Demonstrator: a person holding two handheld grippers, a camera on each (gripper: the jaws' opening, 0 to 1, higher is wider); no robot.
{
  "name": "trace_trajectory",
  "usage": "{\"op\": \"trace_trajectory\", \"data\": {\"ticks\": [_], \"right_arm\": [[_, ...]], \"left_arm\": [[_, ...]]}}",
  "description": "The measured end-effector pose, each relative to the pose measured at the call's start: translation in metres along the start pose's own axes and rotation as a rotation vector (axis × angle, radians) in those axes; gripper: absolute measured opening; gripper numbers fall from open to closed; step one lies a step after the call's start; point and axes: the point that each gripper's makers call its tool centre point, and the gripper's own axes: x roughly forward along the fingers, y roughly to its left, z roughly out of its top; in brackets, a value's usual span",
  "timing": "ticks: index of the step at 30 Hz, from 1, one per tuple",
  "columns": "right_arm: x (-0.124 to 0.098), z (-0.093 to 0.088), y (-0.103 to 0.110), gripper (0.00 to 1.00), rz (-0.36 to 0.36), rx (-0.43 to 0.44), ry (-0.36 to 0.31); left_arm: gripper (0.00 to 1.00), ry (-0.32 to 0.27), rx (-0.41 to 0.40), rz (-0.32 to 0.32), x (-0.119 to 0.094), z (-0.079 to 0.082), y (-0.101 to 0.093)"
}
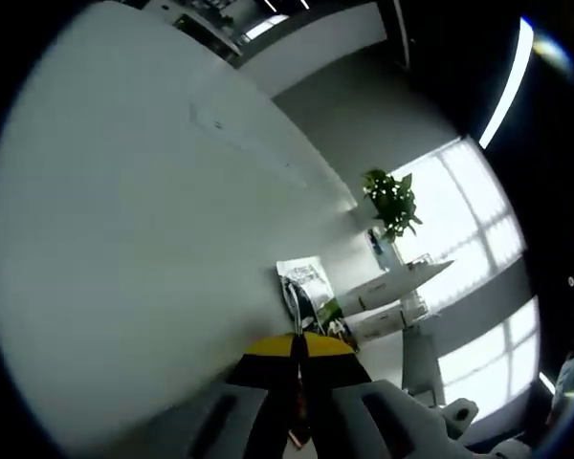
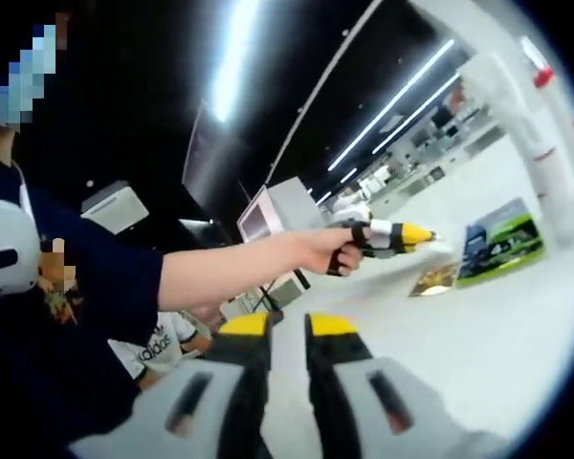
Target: Arrange the skincare products in the storage area until every visible bottle or jar stands upright without overlapping.
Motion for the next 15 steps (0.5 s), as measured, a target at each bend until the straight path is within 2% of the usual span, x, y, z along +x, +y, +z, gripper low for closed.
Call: {"op": "trace_trajectory", "data": {"ticks": [9, 15], "right_arm": [[0.002, -0.0019, 0.0084, 0.14, 0.017, 0.006, -0.008], [0.0007, -0.0002, 0.0091, 0.14, 0.018, 0.014, -0.024]], "left_arm": [[0.0, 0.034, -0.031, 0.027, 0.0057, -0.0056, 0.0059], [0.0, 0.042, -0.021, 0.057, 0.0055, -0.0045, 0.0083]]}}
